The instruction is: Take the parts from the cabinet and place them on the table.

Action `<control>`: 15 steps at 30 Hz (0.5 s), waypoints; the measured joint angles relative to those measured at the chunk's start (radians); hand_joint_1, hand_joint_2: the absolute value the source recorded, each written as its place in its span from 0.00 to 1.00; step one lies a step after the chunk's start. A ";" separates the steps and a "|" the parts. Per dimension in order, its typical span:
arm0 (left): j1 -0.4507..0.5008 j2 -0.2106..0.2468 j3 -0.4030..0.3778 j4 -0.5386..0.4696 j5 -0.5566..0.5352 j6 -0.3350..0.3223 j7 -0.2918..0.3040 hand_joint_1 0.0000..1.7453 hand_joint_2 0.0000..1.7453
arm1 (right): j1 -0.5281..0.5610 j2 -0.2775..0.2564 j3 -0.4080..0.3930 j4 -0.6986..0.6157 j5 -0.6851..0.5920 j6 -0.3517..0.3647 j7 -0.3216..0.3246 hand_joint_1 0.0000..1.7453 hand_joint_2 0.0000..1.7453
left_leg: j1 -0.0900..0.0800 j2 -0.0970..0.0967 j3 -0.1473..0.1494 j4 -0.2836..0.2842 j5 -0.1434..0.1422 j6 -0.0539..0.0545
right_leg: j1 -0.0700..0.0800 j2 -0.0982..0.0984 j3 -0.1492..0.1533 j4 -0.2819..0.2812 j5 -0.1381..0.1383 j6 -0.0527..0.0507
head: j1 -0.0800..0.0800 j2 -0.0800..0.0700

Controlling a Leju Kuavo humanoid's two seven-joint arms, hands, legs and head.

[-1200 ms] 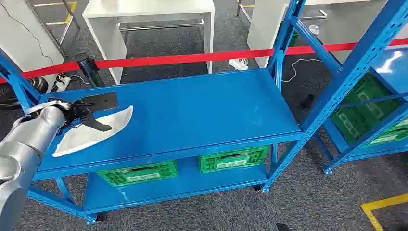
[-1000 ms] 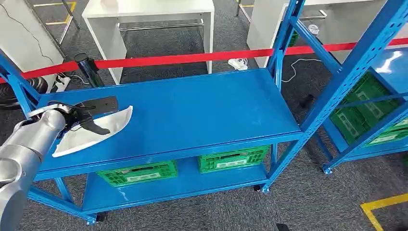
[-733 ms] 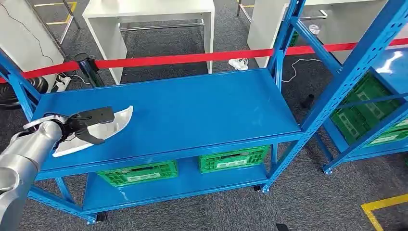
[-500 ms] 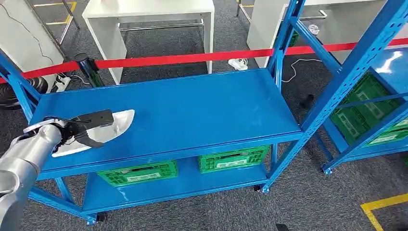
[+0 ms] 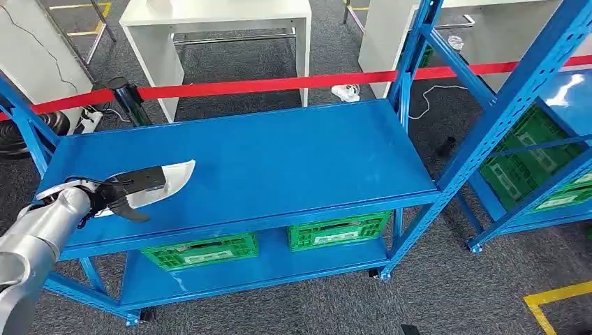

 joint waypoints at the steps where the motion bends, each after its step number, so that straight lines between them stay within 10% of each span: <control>1: 0.000 0.000 0.000 0.000 0.000 -0.001 0.002 0.00 1.00 | 0.000 0.000 0.000 0.000 0.000 0.000 0.000 0.00 0.00 | 0.000 0.000 0.000 0.000 0.000 0.000 | 0.000 0.000 0.000 0.000 0.000 0.000 | 0.000 0.000; 5: 0.004 0.000 0.000 0.000 -0.002 0.008 0.009 0.18 1.00 | 0.000 0.000 -0.001 0.000 0.000 0.000 0.002 0.00 0.00 | 0.000 0.000 0.000 0.000 0.000 0.000 | 0.000 0.000 0.000 0.000 0.000 0.000 | 0.000 0.000; 7: 0.007 -0.002 -0.004 0.000 -0.014 0.038 0.018 0.10 1.00 | 0.000 0.000 -0.002 0.000 -0.001 -0.001 0.002 0.00 0.00 | 0.000 0.000 0.000 0.000 0.000 0.000 | 0.000 0.000 0.000 0.000 0.000 0.000 | 0.000 0.000; 8: 0.008 -0.003 -0.005 0.000 -0.019 0.054 0.021 0.28 1.00 | 0.000 0.000 -0.003 0.000 -0.002 -0.002 0.002 0.00 0.00 | 0.000 0.000 0.000 0.000 0.000 0.000 | 0.000 0.000 0.000 0.000 0.000 0.000 | 0.000 0.000; 9: 0.009 -0.005 -0.006 0.000 -0.021 0.067 0.023 1.00 1.00 | 0.000 0.000 -0.005 0.000 -0.002 -0.002 0.002 0.00 0.00 | 0.000 0.000 0.000 0.000 0.000 0.000 | 0.000 0.000 0.000 0.000 0.000 0.000 | 0.000 0.000; 15: 0.012 -0.008 -0.016 -0.001 -0.028 0.108 0.006 1.00 1.00 | 0.000 0.000 -0.008 0.000 0.000 -0.001 -0.007 0.00 0.00 | 0.000 0.000 0.000 0.000 0.000 0.000 | 0.000 0.000 0.000 0.000 0.000 0.000 | 0.000 0.000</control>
